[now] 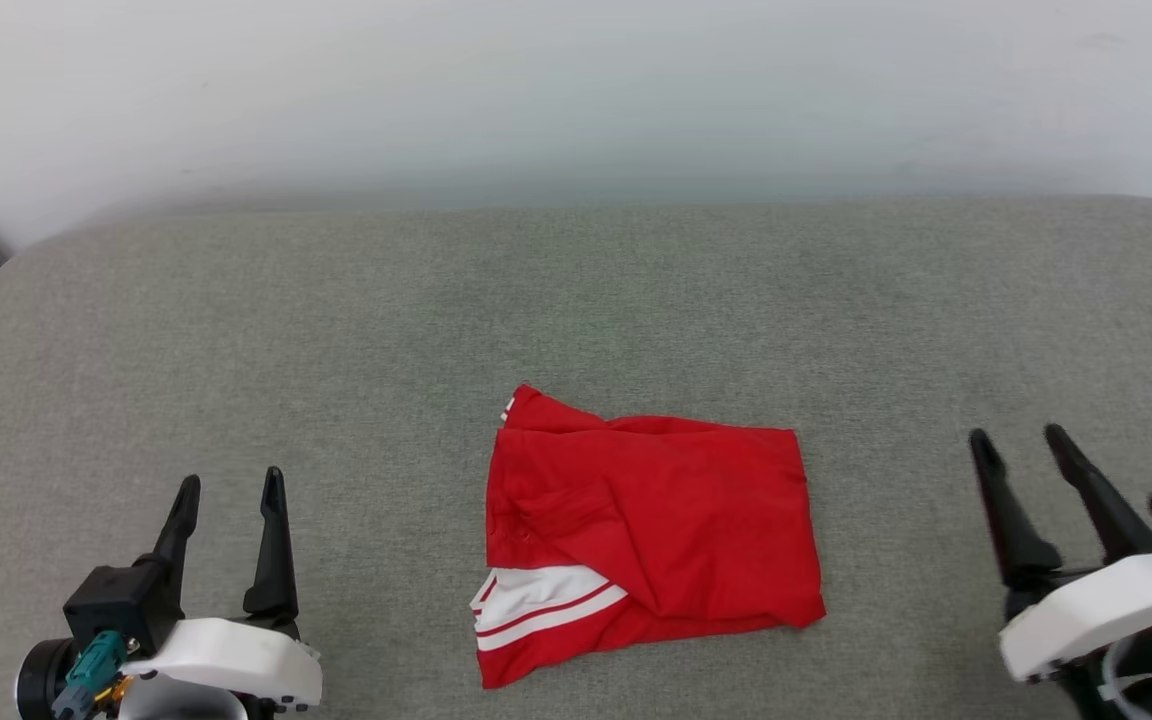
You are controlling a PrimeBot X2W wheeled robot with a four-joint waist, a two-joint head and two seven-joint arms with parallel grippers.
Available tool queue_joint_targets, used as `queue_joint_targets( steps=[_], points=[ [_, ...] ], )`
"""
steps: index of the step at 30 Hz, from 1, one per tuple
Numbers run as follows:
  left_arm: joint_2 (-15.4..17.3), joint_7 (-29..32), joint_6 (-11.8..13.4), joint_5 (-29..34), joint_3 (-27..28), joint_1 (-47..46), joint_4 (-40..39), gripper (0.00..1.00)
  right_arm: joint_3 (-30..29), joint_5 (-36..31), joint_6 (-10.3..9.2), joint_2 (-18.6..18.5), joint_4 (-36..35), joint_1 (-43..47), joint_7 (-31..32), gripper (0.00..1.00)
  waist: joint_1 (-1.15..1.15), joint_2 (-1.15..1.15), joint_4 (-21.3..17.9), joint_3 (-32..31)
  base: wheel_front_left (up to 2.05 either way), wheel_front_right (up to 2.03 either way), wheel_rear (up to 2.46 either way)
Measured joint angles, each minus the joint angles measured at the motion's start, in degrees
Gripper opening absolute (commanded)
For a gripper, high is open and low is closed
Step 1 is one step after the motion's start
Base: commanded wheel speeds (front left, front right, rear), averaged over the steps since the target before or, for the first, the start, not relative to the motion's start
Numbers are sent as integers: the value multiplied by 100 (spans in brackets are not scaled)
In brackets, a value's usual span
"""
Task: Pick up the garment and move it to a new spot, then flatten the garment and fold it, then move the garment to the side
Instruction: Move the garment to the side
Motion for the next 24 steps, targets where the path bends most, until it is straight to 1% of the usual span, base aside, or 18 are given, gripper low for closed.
queue_joint_targets(
  steps=[2,4,6,7,9,11,12,13,15,17,18,22,23,24],
  points=[
    [-29,-3,-2,1,25,-26,-32,100,-269,286,0,0,111,-29,314,100,0,0,31,22,0,0,0],
    [-49,-5,-27,12,49,-54,-56,100,-571,672,0,-22,318,-32,842,100,0,0,76,38,0,0,0],
    [-91,-5,-42,20,68,-70,-71,100,-786,967,0,-152,608,-16,1702,100,0,0,128,40,0,0,0],
    [-109,-5,-41,25,94,-70,-85,100,-968,1232,0,-149,705,-44,2076,100,0,0,154,44,0,0,0],
    [-148,-7,-43,65,133,-76,-126,100,-1341,1488,0,-172,950,-148,2798,100,0,0,205,67,0,0,0],
    [-225,-7,-64,88,158,-86,-168,100,-1693,1703,-1,-82,1217,-296,3556,100,0,0,279,82,0,0,0],
    [-311,-7,-115,166,222,-131,-209,100,-2065,1902,-1,231,1501,-537,4553,100,0,0,410,120,0,0,0],
    [-339,-7,-144,193,247,-160,-234,100,-2165,2041,-1,336,1552,-641,4835,100,0,0,457,137,0,0,0],
    [-403,-7,-185,254,298,-218,-267,100,-2298,2307,-1,457,1648,-867,5297,100,0,0,564,177,0,0,0],
    [-468,-7,-231,308,335,-237,-275,100,-2424,2551,-1,528,1773,-1038,5599,100,0,0,674,226,0,0,0],
    [-563,-7,-309,376,394,-286,-280,100,-2518,2859,-1,571,2024,-1304,5839,100,0,0,814,331,0,0,0],
    [-711,-8,-454,447,453,-387,-244,100,-2386,3372,-1,581,2691,-1689,5866,100,0,0,1006,486,0,0,0],
    [-886,-7,-606,569,499,-442,-156,100,-2024,3482,0,579,3290,-2054,5711,100,0,0,1219,643,0,0,0],
    [-913,-7,-647,587,513,-465,-138,100,-1942,3499,1,579,3342,-2097,5675,84,0,0,1254,665,0,0,0]
  ],
)
